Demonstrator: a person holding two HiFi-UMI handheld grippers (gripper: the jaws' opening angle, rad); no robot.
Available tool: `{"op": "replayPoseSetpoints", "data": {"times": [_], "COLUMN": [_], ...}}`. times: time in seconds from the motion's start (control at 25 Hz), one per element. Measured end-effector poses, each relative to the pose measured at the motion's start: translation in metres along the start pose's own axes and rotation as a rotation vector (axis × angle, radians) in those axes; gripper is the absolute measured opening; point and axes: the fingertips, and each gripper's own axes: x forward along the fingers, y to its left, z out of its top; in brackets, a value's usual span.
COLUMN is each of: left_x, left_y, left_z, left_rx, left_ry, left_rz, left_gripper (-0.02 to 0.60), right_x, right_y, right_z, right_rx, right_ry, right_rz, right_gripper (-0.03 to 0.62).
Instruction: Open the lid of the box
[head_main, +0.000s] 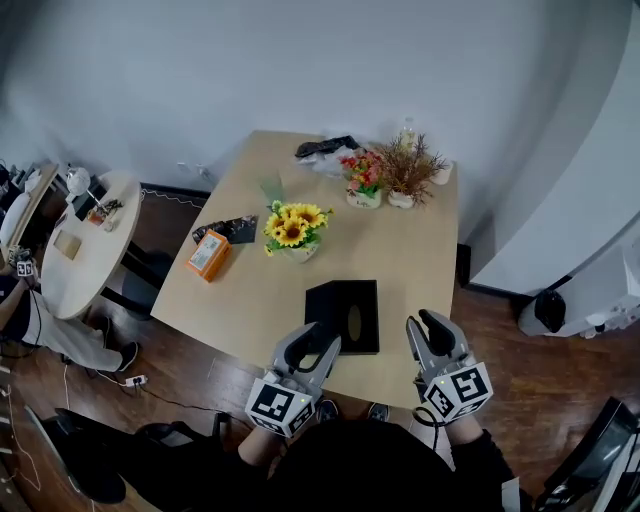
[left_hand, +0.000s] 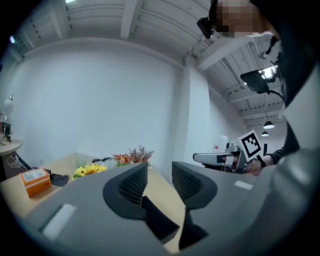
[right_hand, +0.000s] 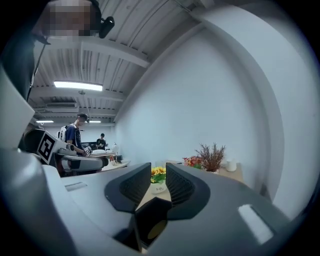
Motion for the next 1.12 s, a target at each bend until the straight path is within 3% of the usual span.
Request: {"op": "replayPoseSetpoints", "data": {"times": [0.16, 0.32, 0.56, 0.84, 1.12], "left_x": [-0.003, -0.008, -0.016, -0.020, -0.018], "left_y": [-0.026, -0.040, -0.038, -0.036, -0.040], "left_z": [0.028, 0.041, 0.042, 0.042, 0.041], "left_rx": [0.161, 0.302, 0.254, 0.266, 0.292], "left_ry": [-0.091, -0.116, -0.138, -0.137, -0.119], "left_rz": [-0.025, -0.024, 0.015, 0.023, 0.005], "left_gripper": [0.135, 0.135, 0.133, 0.133, 0.133], "right_x": [-0.012, -0.022, -0.027, -0.028, -0.033], "right_y": [0.009, 0.018, 0.030, 0.038, 0.029], "right_z": [0.025, 0.043, 0.051, 0.050, 0.050], "right_rx": [-0.083, -0.164, -0.222, -0.241, -0.205], "right_ry": [-0.068, -0.123, -0.158, -0.167, -0.170], "right_rz": [-0.016, -0.031, -0.018, 0.006, -0.029], "right_gripper": [0.089, 0.083, 0.080, 0.071, 0.080]}}
